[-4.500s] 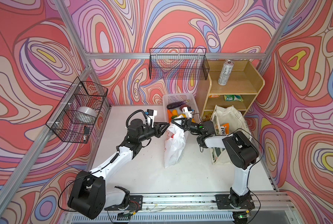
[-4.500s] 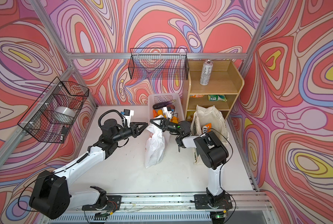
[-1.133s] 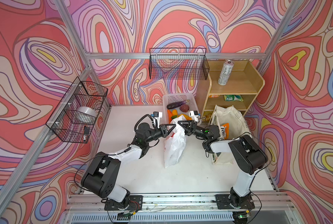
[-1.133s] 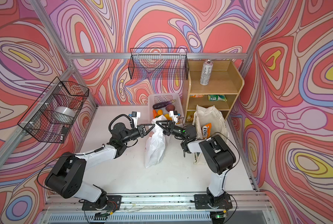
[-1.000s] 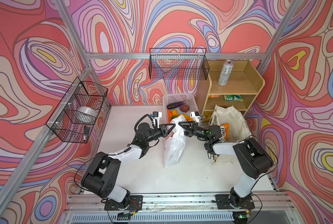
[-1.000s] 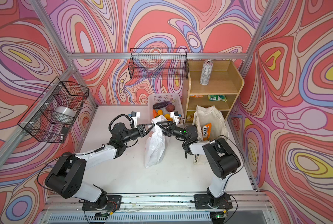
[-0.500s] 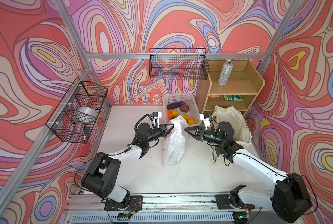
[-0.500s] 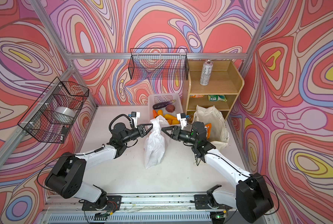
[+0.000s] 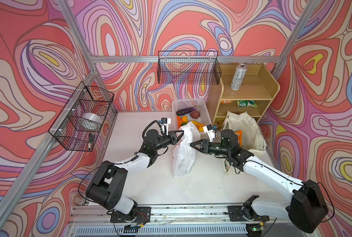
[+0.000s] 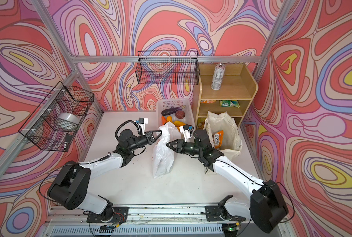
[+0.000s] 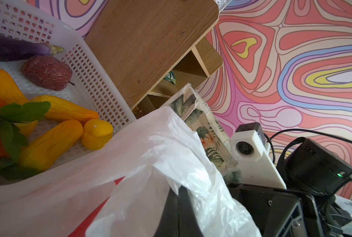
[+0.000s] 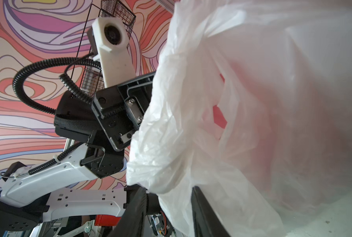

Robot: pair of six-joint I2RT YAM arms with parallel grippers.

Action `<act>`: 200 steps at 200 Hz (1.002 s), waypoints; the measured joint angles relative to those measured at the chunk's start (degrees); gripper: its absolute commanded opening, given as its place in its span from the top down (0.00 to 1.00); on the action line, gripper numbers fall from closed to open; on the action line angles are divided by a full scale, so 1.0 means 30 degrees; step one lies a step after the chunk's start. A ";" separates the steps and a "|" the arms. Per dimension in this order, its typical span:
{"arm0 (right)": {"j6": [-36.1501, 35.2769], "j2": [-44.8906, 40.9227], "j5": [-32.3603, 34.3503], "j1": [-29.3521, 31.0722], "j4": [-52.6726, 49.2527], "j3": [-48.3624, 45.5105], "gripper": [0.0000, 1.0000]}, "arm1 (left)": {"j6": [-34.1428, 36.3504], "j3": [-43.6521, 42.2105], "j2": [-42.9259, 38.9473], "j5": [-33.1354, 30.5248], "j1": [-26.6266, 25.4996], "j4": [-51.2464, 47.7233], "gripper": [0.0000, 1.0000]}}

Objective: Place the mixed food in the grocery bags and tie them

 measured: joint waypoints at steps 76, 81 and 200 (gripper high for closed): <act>-0.1209 0.0561 0.1260 0.0117 -0.1042 0.1253 0.61 | 0.0000 0.0000 0.0000 0.0007 0.0000 0.0007 1.00; -0.1260 0.0619 0.1311 0.0117 -0.1071 0.1326 0.61 | 0.0000 0.0000 0.0000 0.0007 0.0000 0.0015 1.00; -0.1727 0.1137 0.3359 -0.0517 -0.2004 0.1785 1.00 | -0.1071 0.0015 0.0000 0.0313 0.1005 0.0248 1.00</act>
